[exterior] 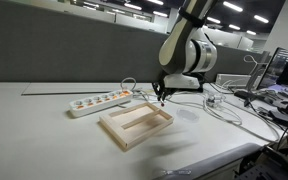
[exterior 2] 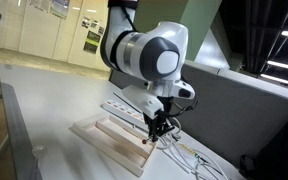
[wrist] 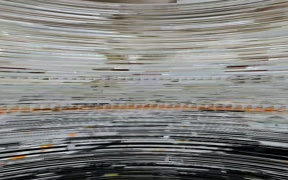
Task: Remove the marker from the wooden tray
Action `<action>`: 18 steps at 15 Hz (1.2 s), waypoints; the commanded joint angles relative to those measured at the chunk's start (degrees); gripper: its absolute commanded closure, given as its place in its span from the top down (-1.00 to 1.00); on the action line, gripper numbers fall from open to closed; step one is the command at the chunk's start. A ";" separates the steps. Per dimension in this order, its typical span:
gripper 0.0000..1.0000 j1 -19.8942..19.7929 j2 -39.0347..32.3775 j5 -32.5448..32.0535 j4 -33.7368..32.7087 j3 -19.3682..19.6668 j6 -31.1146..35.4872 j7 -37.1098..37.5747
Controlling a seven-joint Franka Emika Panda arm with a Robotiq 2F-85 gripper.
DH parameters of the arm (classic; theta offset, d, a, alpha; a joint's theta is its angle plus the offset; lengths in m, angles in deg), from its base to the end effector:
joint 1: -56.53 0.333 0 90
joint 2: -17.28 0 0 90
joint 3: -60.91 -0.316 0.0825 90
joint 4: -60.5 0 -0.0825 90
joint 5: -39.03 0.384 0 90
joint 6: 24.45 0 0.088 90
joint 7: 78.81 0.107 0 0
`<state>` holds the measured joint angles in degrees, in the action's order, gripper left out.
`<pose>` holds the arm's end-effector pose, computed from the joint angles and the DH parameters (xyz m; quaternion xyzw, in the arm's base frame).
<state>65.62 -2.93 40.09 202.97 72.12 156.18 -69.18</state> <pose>0.4968 -0.0240 0.1879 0.9817 -0.0990 0.1611 0.0204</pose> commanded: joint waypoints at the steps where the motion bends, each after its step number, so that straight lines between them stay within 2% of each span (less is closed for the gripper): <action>1: -0.86 -3.20 5.24 1.66 1.33 0.71 -1.02 -0.05; 4: -0.86 -8.16 5.77 4.32 0.08 -1.35 -1.97 0.38; 6: -0.86 -12.60 5.43 7.45 -0.56 -4.40 -3.51 -0.09; 8: -0.86 -14.39 4.29 9.04 -1.24 -4.47 -5.13 0.59; 14: -0.86 -16.27 1.65 10.90 -2.57 -2.77 -9.17 1.98; 15: -0.44 -15.93 2.65 9.96 -0.88 -2.95 -7.20 0.63; 18: -0.44 -16.27 1.81 10.11 -1.32 -2.83 -7.70 0.74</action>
<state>49.33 -1.20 50.51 201.65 69.24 148.60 -68.75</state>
